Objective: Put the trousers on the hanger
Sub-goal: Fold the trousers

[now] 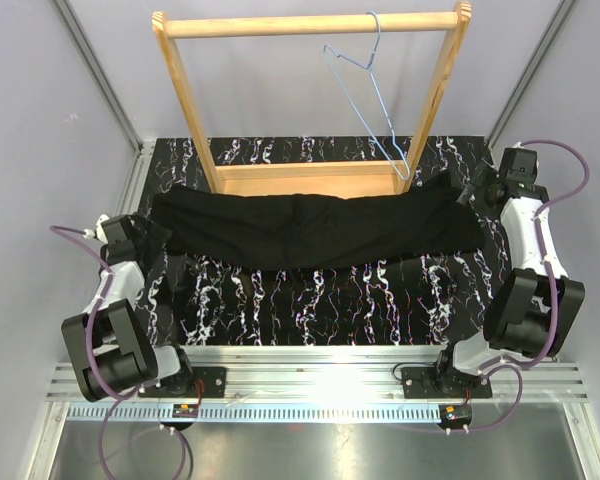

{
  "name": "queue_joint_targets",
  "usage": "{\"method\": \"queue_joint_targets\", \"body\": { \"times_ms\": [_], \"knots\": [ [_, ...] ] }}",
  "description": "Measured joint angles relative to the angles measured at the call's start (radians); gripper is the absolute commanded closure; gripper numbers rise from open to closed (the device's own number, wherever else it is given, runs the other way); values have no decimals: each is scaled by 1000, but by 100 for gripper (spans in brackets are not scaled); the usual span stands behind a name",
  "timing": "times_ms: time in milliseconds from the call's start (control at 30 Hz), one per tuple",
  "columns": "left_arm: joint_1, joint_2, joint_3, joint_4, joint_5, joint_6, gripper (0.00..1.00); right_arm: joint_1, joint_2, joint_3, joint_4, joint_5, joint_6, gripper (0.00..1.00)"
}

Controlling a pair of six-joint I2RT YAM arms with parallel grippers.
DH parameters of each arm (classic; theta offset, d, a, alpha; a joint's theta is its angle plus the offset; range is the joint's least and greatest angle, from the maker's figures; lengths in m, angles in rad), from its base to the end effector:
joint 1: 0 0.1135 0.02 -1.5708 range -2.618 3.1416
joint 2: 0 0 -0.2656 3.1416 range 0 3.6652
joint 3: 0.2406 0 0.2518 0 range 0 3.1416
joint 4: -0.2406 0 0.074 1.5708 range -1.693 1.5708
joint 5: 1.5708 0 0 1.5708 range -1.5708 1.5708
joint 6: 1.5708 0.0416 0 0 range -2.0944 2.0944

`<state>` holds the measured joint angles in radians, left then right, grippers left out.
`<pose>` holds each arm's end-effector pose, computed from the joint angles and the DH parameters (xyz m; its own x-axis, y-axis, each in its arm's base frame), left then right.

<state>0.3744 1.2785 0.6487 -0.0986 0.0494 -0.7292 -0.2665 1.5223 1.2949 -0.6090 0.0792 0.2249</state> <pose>0.2452 0.0941 0.1954 -0.2415 -0.8099 -0.5346 -0.6596 0.5411 -0.5217 0.3235 -0.0917 0.2964 -0.6280 0.4019 -0.6664 0.4655 0.8802 0.0922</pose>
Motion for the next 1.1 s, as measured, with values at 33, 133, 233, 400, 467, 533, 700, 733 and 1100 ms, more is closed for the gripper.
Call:
{"method": "queue_joint_targets", "body": {
  "times_ms": [33,133,233,400,467,533,700,733,1100],
  "knots": [
    [0,1,-16,28,15,-13,11,0,-4,-11,0,-14,0,7],
    [0,17,-39,132,51,-48,12,0,-25,-27,6,-48,3,7],
    [4,51,-61,258,80,-86,13,0,-56,-28,24,-78,5,7],
    [10,146,-77,377,104,-141,15,0,-77,-28,56,-105,7,7],
    [11,178,-79,401,109,-156,15,0,-77,-30,62,-110,7,6],
    [11,209,-85,430,109,-174,15,0,-77,-32,66,-118,7,6],
    [11,259,-95,481,109,-201,15,0,-77,-37,68,-127,7,6],
    [11,272,-95,496,109,-205,15,0,-77,-38,67,-127,7,6],
    [11,446,15,575,127,-240,61,0,-78,-51,74,-127,7,6]
  ]
}}
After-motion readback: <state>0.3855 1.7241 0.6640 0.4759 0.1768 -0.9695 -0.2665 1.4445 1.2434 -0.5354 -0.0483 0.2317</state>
